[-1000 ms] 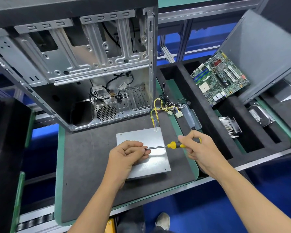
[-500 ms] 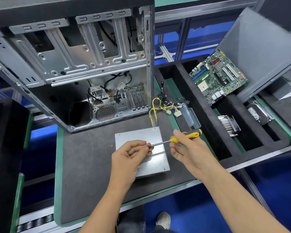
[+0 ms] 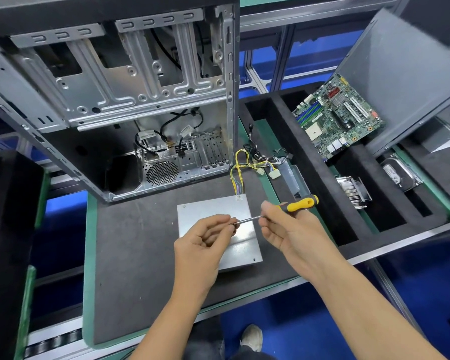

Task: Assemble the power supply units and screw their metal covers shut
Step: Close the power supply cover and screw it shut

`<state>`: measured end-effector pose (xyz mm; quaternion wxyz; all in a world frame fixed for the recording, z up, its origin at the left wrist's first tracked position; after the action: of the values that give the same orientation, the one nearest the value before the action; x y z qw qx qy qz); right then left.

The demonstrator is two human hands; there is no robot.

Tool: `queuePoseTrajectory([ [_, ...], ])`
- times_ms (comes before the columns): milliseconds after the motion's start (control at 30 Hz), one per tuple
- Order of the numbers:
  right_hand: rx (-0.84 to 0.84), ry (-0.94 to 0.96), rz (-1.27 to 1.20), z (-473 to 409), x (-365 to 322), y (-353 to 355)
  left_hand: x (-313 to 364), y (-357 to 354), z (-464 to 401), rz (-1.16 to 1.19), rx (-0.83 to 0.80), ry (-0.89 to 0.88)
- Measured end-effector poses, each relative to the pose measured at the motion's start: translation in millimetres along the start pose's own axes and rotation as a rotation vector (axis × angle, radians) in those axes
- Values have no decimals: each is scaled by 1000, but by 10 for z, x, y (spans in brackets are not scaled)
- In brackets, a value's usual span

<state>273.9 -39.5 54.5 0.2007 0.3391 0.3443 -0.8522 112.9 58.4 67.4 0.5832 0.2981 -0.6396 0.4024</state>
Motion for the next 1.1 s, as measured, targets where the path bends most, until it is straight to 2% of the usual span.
queuePoseTrajectory([
  [300,-54,6,97,68,97,3,57,-82,144,-381,-76,-165],
  [567,25,242,385,241,-16,133,54,-424,324,-828,-148,-442],
  [733,55,350,584,341,-76,195,-222,-523,354,-873,-288,-324],
  [1100,38,415,877,370,-4,111,-290,-527,359,-900,-295,-305],
])
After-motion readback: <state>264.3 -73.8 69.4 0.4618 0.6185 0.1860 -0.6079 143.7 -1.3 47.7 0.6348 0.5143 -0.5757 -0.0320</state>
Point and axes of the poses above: each hand's wrist, its own z-axis away from the middle knuckle, its own y-axis out of the back of the hand, x = y × z, the point moved 10 cm from there along -z, towards the middle knuckle, and after that the axes turned 6 degrees about -x, right-handed, at the moved point
